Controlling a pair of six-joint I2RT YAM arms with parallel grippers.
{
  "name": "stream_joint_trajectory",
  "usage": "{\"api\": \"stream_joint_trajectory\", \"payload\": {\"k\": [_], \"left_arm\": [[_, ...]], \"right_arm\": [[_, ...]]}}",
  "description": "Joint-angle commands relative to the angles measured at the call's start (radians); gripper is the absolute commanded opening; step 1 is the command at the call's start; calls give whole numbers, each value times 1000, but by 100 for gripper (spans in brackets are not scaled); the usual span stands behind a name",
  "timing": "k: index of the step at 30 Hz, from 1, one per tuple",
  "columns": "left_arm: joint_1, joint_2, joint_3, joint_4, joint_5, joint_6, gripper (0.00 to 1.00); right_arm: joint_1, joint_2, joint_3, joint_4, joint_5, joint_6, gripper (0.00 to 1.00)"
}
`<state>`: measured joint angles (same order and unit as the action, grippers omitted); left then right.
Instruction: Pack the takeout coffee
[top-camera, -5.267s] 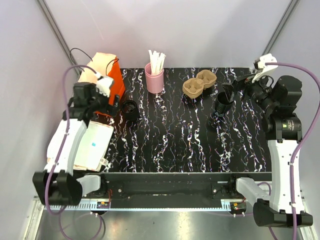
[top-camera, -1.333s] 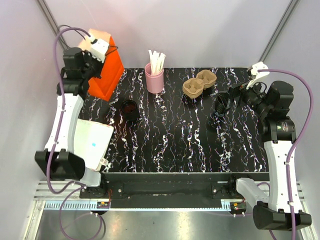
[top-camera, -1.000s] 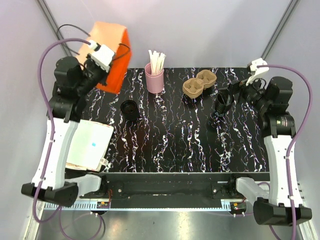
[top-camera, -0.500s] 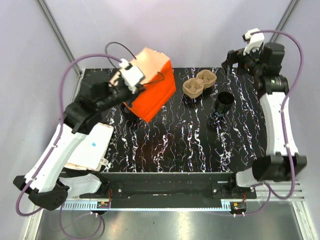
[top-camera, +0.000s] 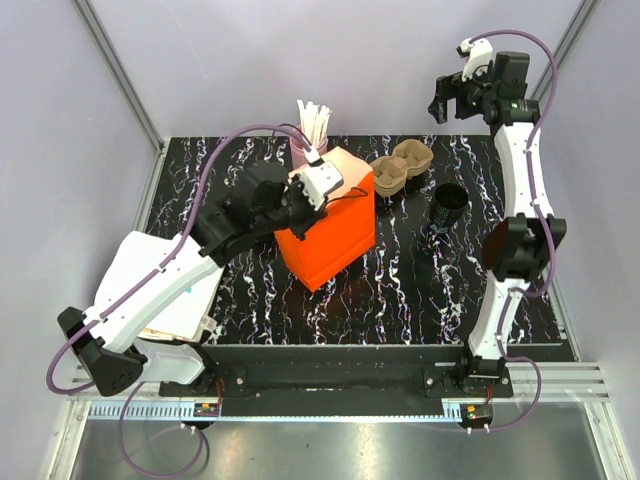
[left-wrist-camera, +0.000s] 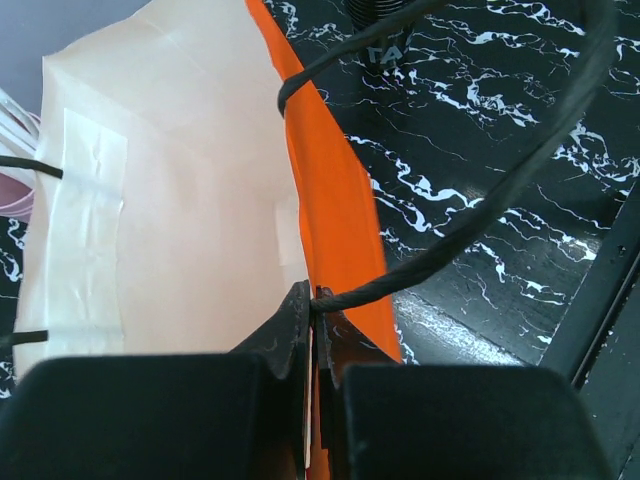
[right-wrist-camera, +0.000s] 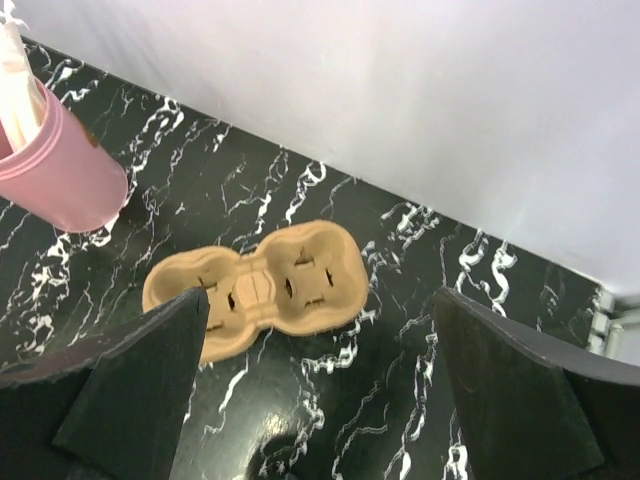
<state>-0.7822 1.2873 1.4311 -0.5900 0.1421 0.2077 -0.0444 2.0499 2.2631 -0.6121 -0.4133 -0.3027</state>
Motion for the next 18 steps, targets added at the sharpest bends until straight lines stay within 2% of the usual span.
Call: {"api": "stream_joint_trajectory", "payload": {"k": [1, 5, 12, 18], "left_arm": [[-18, 6, -40, 73, -58, -39, 1], [-23, 20, -63, 91, -88, -44, 1], [-25, 46, -87, 116, -107, -73, 2], [-26, 58, -90, 113, -93, -79, 10]], "right_arm": [[17, 155, 215, -107, -71, -45, 100], [40, 254, 311, -150, -73, -98, 100], [104, 335, 311, -150, -48, -164, 100], [136, 411, 334, -150, -24, -177, 98]]}}
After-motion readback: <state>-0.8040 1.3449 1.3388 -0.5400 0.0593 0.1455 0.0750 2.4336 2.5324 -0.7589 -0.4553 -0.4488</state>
